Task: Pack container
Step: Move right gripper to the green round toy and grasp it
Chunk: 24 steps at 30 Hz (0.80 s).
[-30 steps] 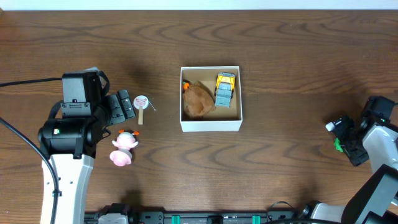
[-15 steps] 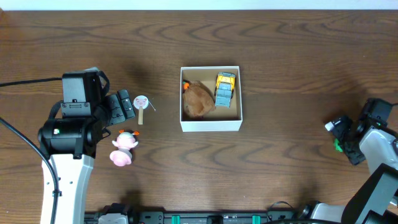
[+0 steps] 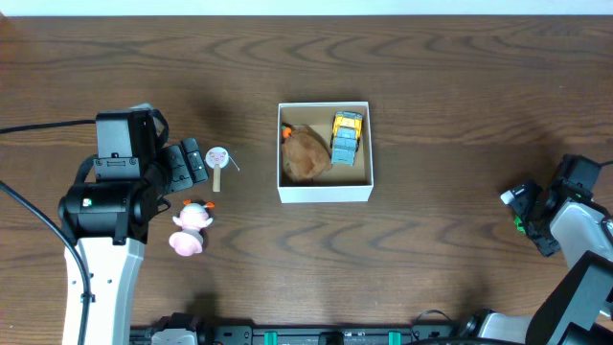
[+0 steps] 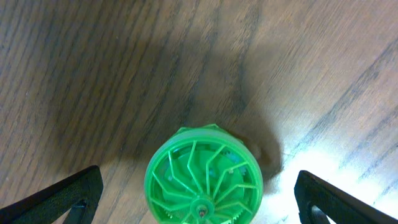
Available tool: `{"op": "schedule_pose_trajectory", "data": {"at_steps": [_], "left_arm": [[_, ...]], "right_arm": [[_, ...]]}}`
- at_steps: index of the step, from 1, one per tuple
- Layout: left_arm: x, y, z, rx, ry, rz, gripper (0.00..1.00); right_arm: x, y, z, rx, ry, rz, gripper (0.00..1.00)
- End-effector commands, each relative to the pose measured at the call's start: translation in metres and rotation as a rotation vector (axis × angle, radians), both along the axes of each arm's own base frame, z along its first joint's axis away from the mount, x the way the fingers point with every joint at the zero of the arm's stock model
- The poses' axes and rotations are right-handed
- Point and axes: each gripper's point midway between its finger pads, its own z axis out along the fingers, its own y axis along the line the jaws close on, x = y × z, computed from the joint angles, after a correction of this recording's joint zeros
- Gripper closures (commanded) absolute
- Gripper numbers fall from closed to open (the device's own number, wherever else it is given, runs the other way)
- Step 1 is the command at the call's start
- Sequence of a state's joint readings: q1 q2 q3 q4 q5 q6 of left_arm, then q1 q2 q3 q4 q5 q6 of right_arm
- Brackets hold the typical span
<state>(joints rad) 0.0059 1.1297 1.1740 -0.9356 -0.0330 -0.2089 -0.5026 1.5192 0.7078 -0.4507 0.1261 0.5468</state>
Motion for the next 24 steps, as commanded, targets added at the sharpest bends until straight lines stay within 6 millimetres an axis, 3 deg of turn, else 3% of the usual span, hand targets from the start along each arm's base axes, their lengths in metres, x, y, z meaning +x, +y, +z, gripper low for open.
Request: {"op": "schedule_pose_trajectory", "data": {"at_steps": [1,11,18,24], "left_arm": [[0.0016,0.0025,0.0071,0.009,-0.017,0.001,0.02],[0.0015,0.0025,0.0071,0.009,-0.016,0.001,0.02],[0.0016,0.0025,0.0071,0.009,-0.017,0.001,0.02],[0.0016,0.0025,0.0071,0.009,-0.017,0.001,0.02]], "right_arm": [[-0.0095,-0.002,-0.0075,-0.013,0.03,-0.005,0.01],[-0.0142,0.0009,-0.016,-0.011,0.033,-0.005,0.04],[-0.0135,0.0021,-0.0162,-0.004,0.029,-0.003,0.26],[-0.0109,0.0042,-0.0163,0.01,0.016,0.002,0.37]]}}
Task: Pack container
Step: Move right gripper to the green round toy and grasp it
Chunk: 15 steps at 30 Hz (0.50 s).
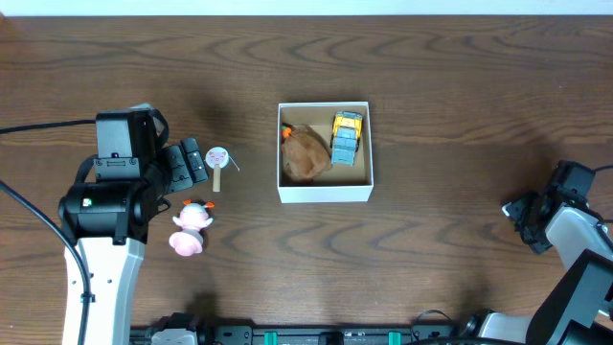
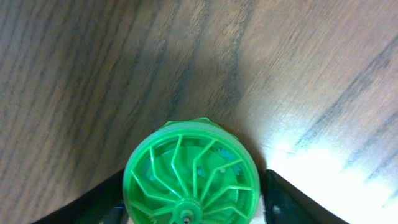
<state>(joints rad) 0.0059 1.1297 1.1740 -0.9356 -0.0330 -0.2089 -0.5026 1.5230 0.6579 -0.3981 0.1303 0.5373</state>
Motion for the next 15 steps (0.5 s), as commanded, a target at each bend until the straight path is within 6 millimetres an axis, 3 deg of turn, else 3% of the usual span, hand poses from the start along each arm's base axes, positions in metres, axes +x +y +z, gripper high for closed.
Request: {"op": "schedule_pose_trajectory", "data": {"at_steps": [1,5,15], "left_arm": [[0.0016,0.0025,0.0071,0.009,-0.017,0.001,0.02],[0.0016,0.0025,0.0071,0.009,-0.017,0.001,0.02],[0.0016,0.0025,0.0071,0.009,-0.017,0.001,0.02]], "right_arm": [[-0.0045,0.0015,-0.0051,0.014,0.011,-0.006,0.38],[-0.0045,0.0015,-0.0051,0.014,0.011,-0.005,0.43],[-0.001,0.0036,-0.0048,0.027,-0.006,0.001,0.66]]}}
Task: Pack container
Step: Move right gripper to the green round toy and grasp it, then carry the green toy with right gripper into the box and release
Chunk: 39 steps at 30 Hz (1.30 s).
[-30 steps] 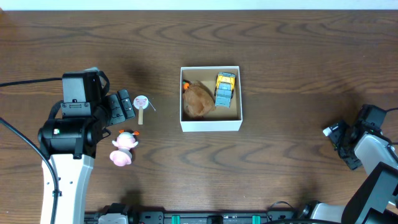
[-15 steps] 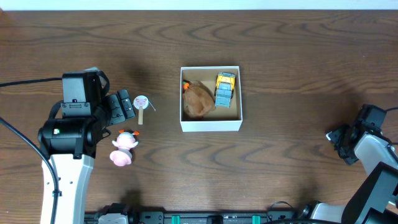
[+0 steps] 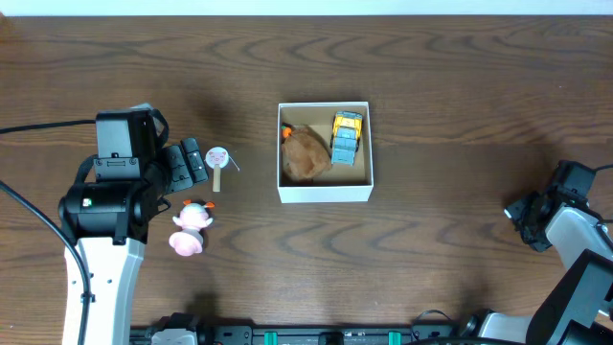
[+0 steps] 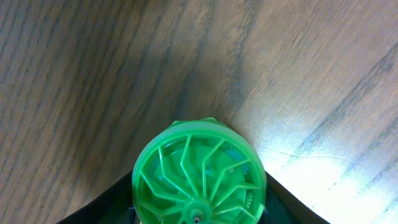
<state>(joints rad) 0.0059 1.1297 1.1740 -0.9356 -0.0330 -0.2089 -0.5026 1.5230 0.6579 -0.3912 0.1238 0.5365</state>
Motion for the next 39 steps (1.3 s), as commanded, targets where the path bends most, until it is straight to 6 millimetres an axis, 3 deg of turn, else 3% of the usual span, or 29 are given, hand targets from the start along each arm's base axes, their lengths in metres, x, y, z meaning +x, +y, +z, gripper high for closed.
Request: {"op": "schedule_pose_trajectory", "data": {"at_steps": [1,7,9,12,16,20,22,25,28,30,33,39], "left_arm": [[0.002,0.002,0.007,0.009,-0.017,0.001,0.02],[0.002,0.002,0.007,0.009,-0.017,0.001,0.02],[0.002,0.002,0.007,0.009,-0.017,0.001,0.02],[0.002,0.002,0.007,0.009,-0.017,0.001,0.02],[0.002,0.002,0.007,0.009,-0.017,0.001,0.02],[0.002,0.002,0.007,0.009,-0.017,0.001,0.02],[0.002,0.002,0.007,0.009,-0.017,0.001,0.02],[0.002,0.002,0.007,0.009,-0.017,0.001,0.02],[0.001,0.002,0.007,0.009,-0.016,0.001,0.02],[0.001,0.002,0.007,0.009,-0.016,0.001,0.02],[0.002,0.002,0.007,0.009,-0.017,0.001,0.02],[0.002,0.002,0.007,0.009,-0.017,0.001,0.02]], "right_arm": [[-0.002,0.004,-0.005,0.027,0.001,0.0,0.67],[0.006,0.013,0.0,0.067,-0.041,0.036,0.73],[0.014,0.019,0.007,0.077,-0.064,0.088,0.81],[0.027,0.031,0.025,0.062,-0.082,0.173,0.85],[0.058,0.062,0.064,0.017,-0.15,0.358,0.89],[0.09,0.117,0.116,-0.054,-0.242,0.638,0.94],[0.102,0.156,0.142,-0.085,-0.287,0.804,0.98],[0.108,0.223,0.173,-0.125,-0.347,1.073,0.99],[0.102,0.286,0.191,-0.164,-0.413,1.319,0.98],[0.092,0.32,0.194,-0.192,-0.439,1.44,0.93],[0.085,0.344,0.187,-0.213,-0.427,1.501,0.91],[0.08,0.366,0.142,-0.164,-0.305,1.576,0.9]]}}
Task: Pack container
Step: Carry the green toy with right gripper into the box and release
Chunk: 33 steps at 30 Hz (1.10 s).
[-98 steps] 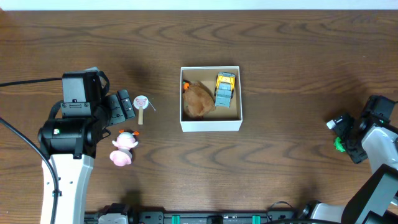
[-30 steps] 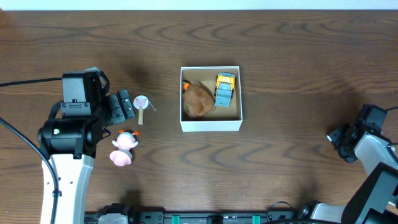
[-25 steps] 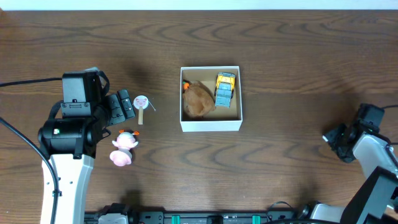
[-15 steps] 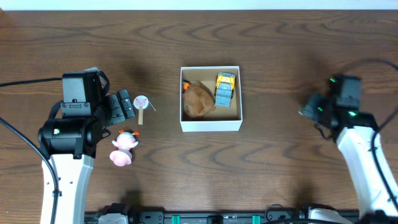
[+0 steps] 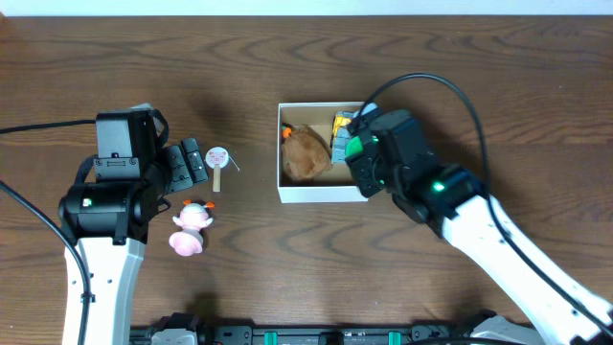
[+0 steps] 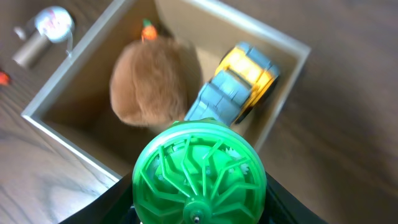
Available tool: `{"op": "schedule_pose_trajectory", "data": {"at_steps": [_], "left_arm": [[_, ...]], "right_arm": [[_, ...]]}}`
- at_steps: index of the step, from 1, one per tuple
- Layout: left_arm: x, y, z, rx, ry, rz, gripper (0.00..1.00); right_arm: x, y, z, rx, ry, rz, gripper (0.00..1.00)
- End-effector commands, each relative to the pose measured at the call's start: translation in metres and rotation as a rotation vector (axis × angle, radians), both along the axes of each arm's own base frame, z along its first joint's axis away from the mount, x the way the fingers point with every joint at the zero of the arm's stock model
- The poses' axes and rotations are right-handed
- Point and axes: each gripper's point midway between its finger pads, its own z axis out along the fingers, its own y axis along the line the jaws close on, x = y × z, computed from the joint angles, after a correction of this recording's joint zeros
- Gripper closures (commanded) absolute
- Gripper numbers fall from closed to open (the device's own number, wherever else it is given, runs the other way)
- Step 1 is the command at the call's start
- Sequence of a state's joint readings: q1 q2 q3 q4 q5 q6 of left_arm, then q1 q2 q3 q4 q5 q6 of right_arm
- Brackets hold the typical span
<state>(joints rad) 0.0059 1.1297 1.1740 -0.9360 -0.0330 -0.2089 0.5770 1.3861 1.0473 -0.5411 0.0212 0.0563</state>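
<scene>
The white box [image 5: 279, 168] stands mid-table and holds a brown plush [image 5: 305, 153] and a yellow-and-grey toy truck [image 5: 345, 129]. My right gripper [image 5: 357, 150] hangs over the box's right front corner, shut on a green spoked wheel [image 6: 199, 171]. In the right wrist view the right gripper [image 6: 199, 190] carries the wheel above the box wall [image 6: 62, 109], with the plush [image 6: 152, 81] and the truck [image 6: 239, 84] below. My left gripper [image 5: 192, 163] rests at the left; its jaws cannot be made out.
A small round pink-and-white tag on a stick [image 5: 217, 158] lies just right of the left gripper, also seen as the tag [image 6: 50, 22]. A pink toy figure [image 5: 190, 228] lies below it. The right arm crosses the table from the lower right.
My right gripper, shut on the green wheel at the table's far right edge, now holds it over the box's right front corner. The left arm has not moved.
My right gripper stood open around the green wheel on the table at the far right. Then its fingers were against the wheel, and then shut on it. Now the wheel is held above the box. The left arm, tag and pink toy stayed put.
</scene>
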Motion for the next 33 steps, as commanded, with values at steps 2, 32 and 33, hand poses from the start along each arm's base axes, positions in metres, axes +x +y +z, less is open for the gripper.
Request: {"op": "schedule_pose_trajectory", "data": {"at_steps": [2,32,33], "left_arm": [[0.002,0.002,0.007,0.009,-0.017,0.001,0.02],[-0.015,0.002,-0.005,0.009,0.073,0.001,0.02],[-0.016,0.002,-0.009,0.008,0.092,0.001,0.02]], "right_arm": [[0.002,0.007,-0.037,-0.08,0.069,0.034,0.88],[0.062,-0.09,0.032,0.113,0.057,-0.517,0.01],[0.059,-0.116,0.021,0.111,0.116,-0.598,0.01]]}}
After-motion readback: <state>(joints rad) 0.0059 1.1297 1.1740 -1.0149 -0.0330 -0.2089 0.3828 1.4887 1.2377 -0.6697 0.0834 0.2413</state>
